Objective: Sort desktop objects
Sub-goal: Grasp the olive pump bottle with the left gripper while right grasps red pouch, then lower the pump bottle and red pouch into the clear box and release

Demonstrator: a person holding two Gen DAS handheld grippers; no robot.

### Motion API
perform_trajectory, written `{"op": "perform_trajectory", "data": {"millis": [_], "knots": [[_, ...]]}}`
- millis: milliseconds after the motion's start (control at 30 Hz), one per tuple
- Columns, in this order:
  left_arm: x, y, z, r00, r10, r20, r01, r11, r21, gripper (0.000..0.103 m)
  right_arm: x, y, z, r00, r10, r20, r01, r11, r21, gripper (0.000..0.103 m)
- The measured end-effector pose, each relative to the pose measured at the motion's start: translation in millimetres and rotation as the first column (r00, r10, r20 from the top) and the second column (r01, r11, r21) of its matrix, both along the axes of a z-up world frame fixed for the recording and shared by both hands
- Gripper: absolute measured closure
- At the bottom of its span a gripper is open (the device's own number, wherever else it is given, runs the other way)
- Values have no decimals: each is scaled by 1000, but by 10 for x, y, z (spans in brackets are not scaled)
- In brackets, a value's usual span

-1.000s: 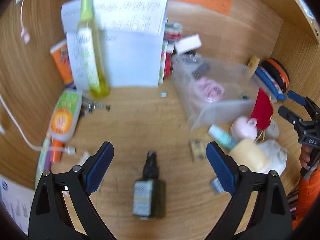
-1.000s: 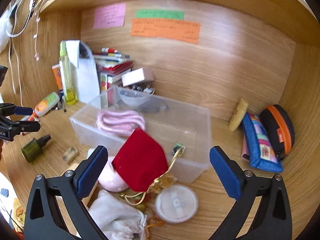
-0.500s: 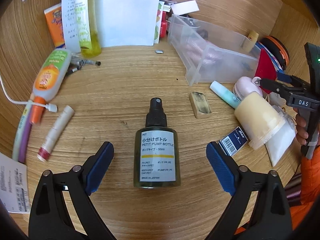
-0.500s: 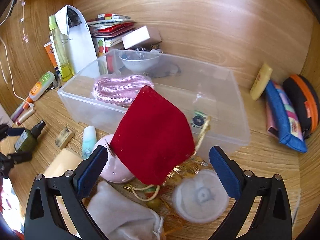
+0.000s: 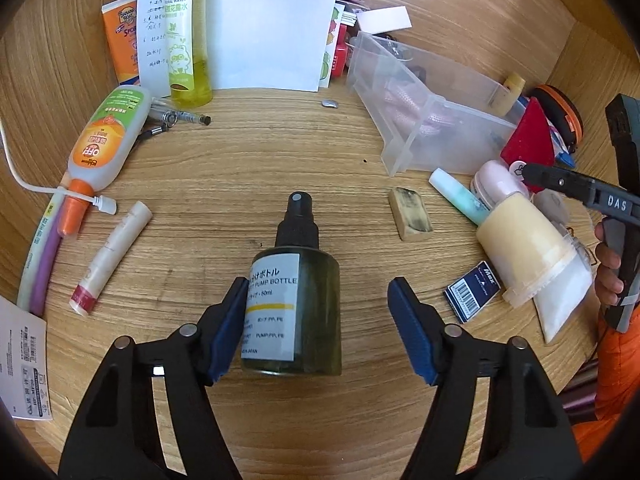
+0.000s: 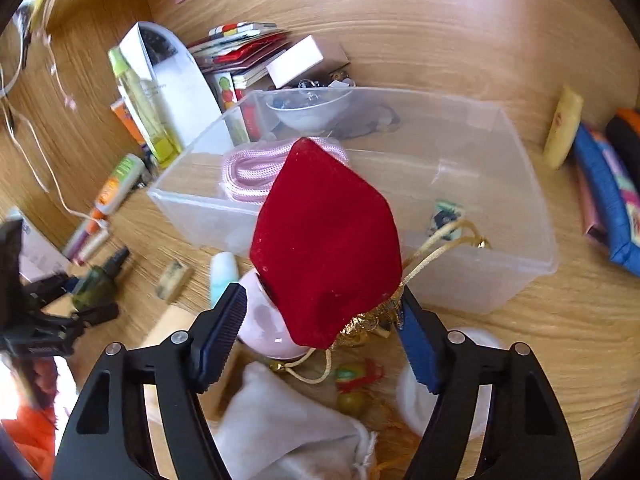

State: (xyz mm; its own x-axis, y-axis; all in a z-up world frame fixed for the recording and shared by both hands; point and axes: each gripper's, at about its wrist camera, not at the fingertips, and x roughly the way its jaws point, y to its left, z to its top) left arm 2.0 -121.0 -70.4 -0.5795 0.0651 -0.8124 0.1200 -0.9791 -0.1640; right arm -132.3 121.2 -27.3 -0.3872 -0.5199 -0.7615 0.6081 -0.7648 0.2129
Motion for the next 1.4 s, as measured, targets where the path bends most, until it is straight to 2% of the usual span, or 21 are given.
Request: {"op": "perform_trajectory", "data": {"millis": [67, 167, 300, 467, 867, 1133, 1300, 1400], "knots": [[9, 3, 11, 1000, 4, -7, -4, 1000, -3, 33, -26, 8, 25, 1000, 1, 8, -1, 1000, -26, 32], [25, 11, 23, 1000, 10, -7, -10, 1000, -1, 45, -28, -1, 58, 1000, 0, -1, 0, 999, -40, 35], [39, -7, 38, 1000, 16, -10, -16, 1000, -7, 61, -4, -23, 106, 999, 5, -35, -6, 999, -40, 70], [57, -59, 71, 998, 47, -40, -48, 999, -18, 62, -15, 2, 106, 998, 6, -55, -9, 999, -45, 77], [-31, -110, 355, 990, 55, -126, -58, 998, -21, 62, 75, 118, 509, 979, -5, -205, -10, 997, -73, 78], [-205, -46, 645, 979, 39, -202, -43, 999, -16, 62, -162, 96, 734, 952, -61, -299, 42, 997, -69, 78], [-384, 69, 763, 976, 11, -216, -17, 999, -27, 62, -358, 55, 753, 946, -90, -312, 71, 995, -72, 78], [-508, 152, 842, 973, -8, -232, 1, 1000, -31, 62, -485, 31, 692, 953, -99, -286, 78, 993, -86, 78]]}}
